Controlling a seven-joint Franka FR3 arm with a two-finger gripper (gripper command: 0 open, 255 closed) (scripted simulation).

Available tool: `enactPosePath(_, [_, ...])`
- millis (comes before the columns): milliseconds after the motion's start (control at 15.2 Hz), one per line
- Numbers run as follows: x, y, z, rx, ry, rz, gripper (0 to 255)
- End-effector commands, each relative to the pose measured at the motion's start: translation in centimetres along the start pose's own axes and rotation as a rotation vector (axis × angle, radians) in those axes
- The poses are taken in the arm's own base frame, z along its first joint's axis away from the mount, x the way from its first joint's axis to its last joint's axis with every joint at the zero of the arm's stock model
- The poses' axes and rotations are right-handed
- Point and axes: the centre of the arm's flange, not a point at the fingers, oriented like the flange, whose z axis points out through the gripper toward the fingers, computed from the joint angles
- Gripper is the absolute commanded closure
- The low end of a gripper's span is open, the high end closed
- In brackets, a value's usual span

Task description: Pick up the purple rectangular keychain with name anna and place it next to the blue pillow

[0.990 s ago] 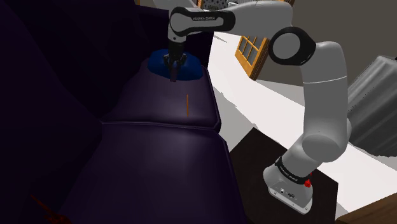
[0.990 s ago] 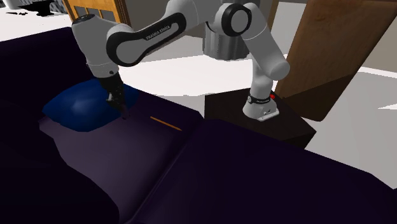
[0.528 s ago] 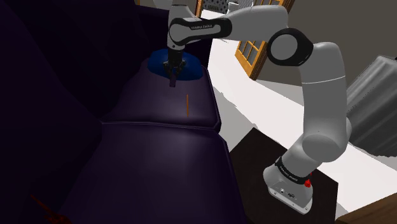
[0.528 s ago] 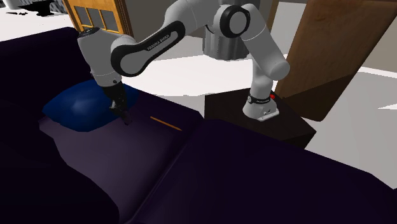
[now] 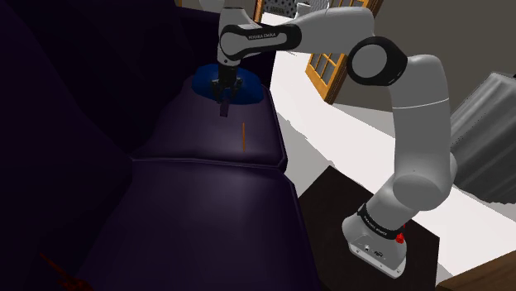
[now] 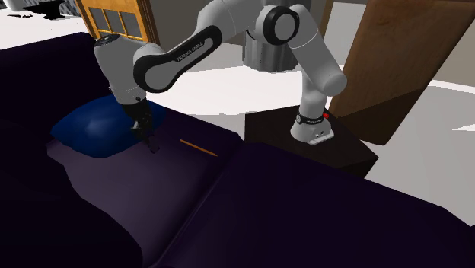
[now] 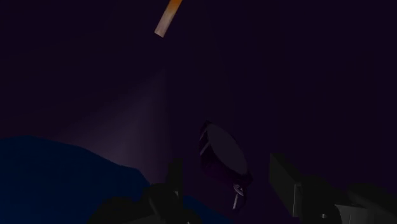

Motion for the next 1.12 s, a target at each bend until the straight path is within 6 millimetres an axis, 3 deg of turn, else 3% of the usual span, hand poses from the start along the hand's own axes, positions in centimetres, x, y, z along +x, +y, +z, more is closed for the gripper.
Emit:
enactPosePath(0, [0.0,0.0,0.0,0.0,0.0,0.0,0])
enactPosePath(264, [0.0,0.0,0.0,0.0,0.0,0.0,0])
enactPosePath(528, [0.0,0.0,-5.0,0.0,0.0,0.0,0])
enactPosePath(1056, [0.0,0.0,-5.0,0.0,0.0,0.0,0])
